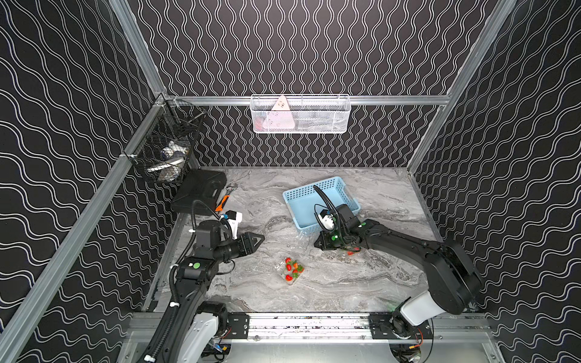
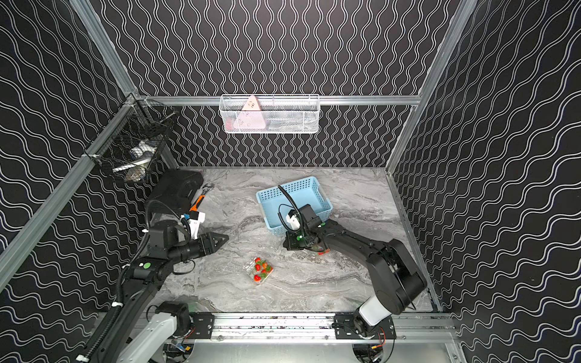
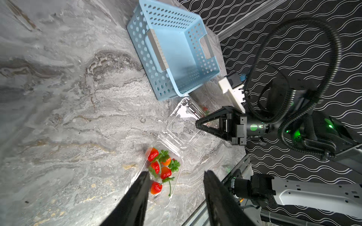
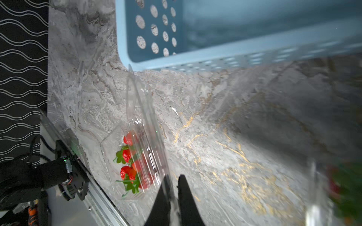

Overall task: Pack strawberries into containers
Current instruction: Close the packing box at the center of the board.

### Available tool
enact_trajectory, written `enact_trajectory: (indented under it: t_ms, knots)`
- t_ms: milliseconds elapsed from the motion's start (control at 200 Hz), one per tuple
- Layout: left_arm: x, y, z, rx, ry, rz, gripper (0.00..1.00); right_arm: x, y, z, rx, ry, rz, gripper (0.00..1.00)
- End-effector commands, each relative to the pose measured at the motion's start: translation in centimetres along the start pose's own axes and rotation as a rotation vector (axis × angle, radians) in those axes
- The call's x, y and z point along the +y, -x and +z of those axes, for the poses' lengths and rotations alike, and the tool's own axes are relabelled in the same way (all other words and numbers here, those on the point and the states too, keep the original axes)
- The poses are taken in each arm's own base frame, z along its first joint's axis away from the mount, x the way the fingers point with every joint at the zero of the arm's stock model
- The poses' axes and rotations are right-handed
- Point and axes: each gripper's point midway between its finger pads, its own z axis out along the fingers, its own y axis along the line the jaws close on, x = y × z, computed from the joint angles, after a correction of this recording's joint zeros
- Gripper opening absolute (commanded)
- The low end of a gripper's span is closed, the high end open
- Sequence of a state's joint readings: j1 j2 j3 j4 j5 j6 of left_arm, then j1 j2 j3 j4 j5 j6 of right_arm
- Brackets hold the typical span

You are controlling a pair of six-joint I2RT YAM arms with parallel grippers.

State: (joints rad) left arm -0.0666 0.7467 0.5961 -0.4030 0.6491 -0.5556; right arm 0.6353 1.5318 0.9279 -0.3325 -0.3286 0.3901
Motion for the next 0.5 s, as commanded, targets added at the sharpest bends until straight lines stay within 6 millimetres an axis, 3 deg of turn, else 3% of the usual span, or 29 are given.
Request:
enact_trajectory:
  t_ms: [0, 315, 495]
  knots:
    - [-0.7, 0.4, 1.0, -0.025, -0.023, 0.009, 0.49, -2.1, -0.5, -1.4, -0.02, -0.124, -0.018, 0.11]
    - [-1.6, -2.4, 4.9, 0.042, -0.022, 0.044, 0.49, -3.9, -3.0, -3.5, -0.044, -0.199, -0.011, 0.15]
    - [-0.8, -3.4, 5.5, 0.048, -0.036, 0.014, 0.49, -2.7, -3.6, -4.6, -0.084, -0.182, -0.053, 0.19]
